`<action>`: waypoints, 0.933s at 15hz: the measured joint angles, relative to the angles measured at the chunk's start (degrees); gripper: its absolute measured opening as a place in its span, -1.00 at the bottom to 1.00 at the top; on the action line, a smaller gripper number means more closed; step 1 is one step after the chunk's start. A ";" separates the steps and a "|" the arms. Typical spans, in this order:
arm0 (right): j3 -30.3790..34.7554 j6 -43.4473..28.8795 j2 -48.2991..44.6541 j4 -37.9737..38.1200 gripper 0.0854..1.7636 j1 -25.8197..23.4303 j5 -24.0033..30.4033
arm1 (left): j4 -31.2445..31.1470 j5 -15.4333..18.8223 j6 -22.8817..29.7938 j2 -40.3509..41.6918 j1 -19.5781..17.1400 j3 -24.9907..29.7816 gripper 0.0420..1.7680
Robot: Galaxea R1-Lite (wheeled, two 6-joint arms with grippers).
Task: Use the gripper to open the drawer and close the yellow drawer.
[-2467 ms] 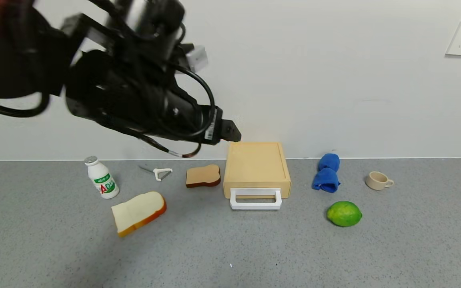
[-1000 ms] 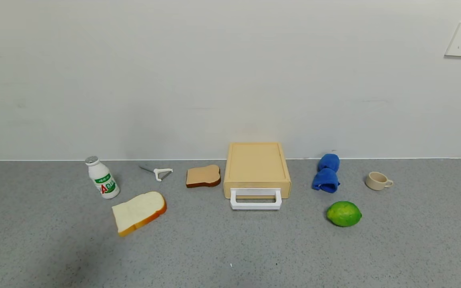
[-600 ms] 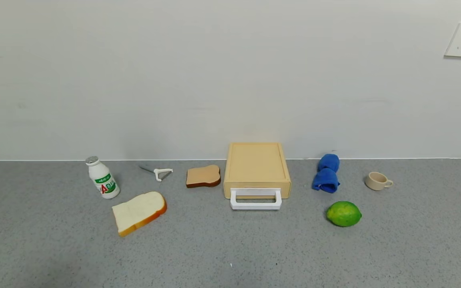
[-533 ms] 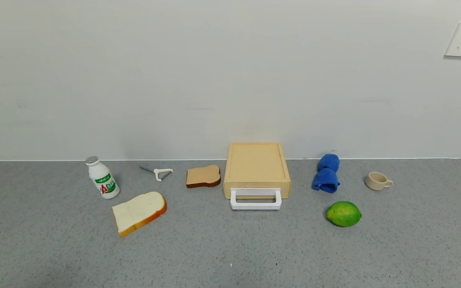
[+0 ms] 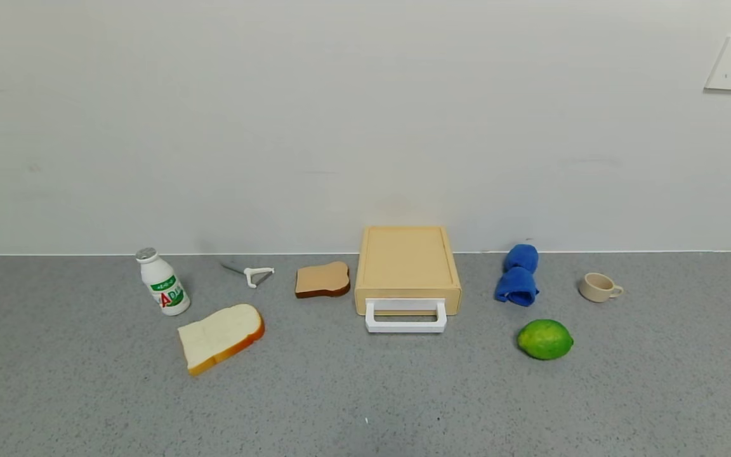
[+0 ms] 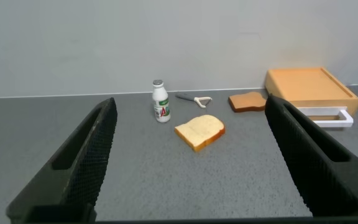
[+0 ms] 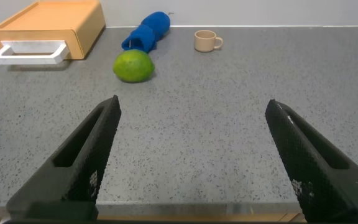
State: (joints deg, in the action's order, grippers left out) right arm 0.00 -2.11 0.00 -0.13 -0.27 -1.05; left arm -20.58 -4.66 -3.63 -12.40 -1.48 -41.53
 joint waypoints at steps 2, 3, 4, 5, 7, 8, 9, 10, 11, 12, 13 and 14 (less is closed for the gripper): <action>0.00 0.00 0.00 -0.02 0.94 0.00 0.01 | 4.21 1.77 -0.30 3.33 0.60 6.06 0.94; 0.00 0.00 0.00 -0.02 0.94 0.00 0.00 | 6.80 2.27 -0.85 4.74 0.74 9.75 0.94; 0.00 0.00 0.00 -0.02 0.94 0.00 0.01 | 9.80 2.55 -1.77 6.07 0.93 13.84 0.94; 0.00 0.00 0.00 0.00 0.94 0.00 0.00 | 13.31 2.95 -2.60 7.44 1.01 18.44 0.94; 0.00 0.00 0.00 -0.02 0.94 0.00 0.00 | 19.53 3.82 -3.56 9.65 1.12 26.32 0.94; 0.00 0.00 0.00 -0.02 0.94 0.00 0.00 | 22.11 3.95 -3.94 10.56 1.18 29.75 0.94; 0.00 0.00 0.00 -0.02 0.94 0.00 0.00 | 24.13 4.04 -4.41 11.17 1.21 32.46 0.94; 0.00 0.02 0.00 -0.02 0.94 0.00 0.01 | 25.84 4.04 -5.21 11.61 1.21 34.78 0.94; 0.00 0.00 0.00 -0.02 0.94 0.00 0.01 | 27.25 3.80 -6.17 11.93 1.23 37.11 0.94; 0.00 0.00 0.00 -0.02 0.94 0.00 0.01 | 27.82 3.34 -7.00 12.11 1.23 39.08 0.94; 0.00 0.00 0.00 -0.02 0.94 0.00 0.00 | 27.32 3.08 -7.19 12.19 1.23 40.33 0.94; 0.00 0.00 0.00 -0.02 0.94 0.00 0.01 | 26.47 3.17 -7.25 12.21 1.23 40.91 0.94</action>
State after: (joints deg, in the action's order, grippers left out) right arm 0.00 -2.11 0.00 -0.16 -0.27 -1.04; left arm 5.89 -1.49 -10.89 -0.18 -0.24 -0.62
